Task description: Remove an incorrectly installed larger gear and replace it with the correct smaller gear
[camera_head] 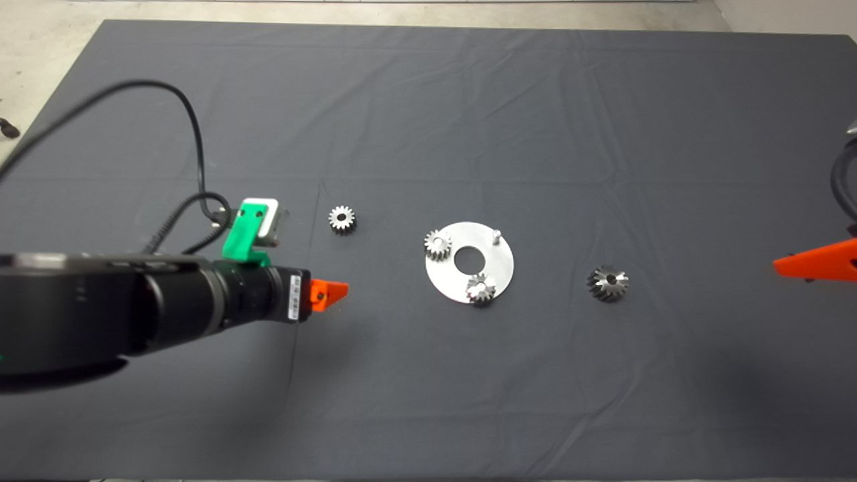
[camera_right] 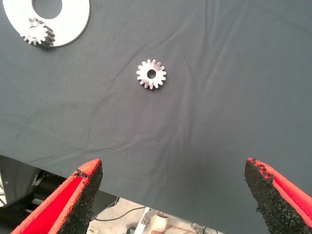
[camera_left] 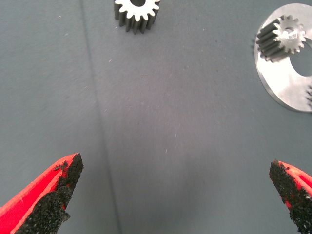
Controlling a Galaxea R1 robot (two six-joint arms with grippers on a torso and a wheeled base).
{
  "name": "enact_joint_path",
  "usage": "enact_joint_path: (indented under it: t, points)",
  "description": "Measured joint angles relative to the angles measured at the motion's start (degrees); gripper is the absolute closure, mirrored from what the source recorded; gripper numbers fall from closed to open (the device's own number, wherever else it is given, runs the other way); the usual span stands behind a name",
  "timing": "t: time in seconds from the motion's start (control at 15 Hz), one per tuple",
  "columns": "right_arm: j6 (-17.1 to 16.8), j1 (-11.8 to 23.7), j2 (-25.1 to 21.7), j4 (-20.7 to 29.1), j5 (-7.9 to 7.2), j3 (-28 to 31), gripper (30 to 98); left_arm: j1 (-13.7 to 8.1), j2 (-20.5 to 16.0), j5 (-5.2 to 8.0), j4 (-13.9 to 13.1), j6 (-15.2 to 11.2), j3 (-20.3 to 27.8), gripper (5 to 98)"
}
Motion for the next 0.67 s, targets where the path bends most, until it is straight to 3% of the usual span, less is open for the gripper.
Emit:
enact_joint_path:
  t: [0.13,0.27,0.4,0.47,0.6,0.67]
  points:
    - [0.00,0.25,0.10,0.00,-0.09,0.25,51.2,3.52,0.47,0.30,6.90,-0.26,-0.44,5.3]
    - [0.00,0.22,0.68,0.01,-0.21,0.30,51.2,8.96,1.43,0.42,14.77,-0.85,-2.07,5.3]
    - [0.00,0.22,1.06,0.06,-0.10,0.33,51.2,14.01,2.54,0.46,18.78,-1.13,-5.94,5.3]
    - [0.00,0.22,1.13,0.11,-0.12,0.33,51.2,14.86,2.76,0.56,19.87,-1.24,-8.03,5.3]
    - [0.02,0.22,1.46,0.15,-0.23,0.33,51.2,14.54,3.98,0.39,22.99,-1.24,-11.85,5.3]
    - [0.05,0.25,2.14,0.20,-0.21,0.33,51.2,14.50,5.02,-0.49,23.42,-1.24,-13.99,5.3]
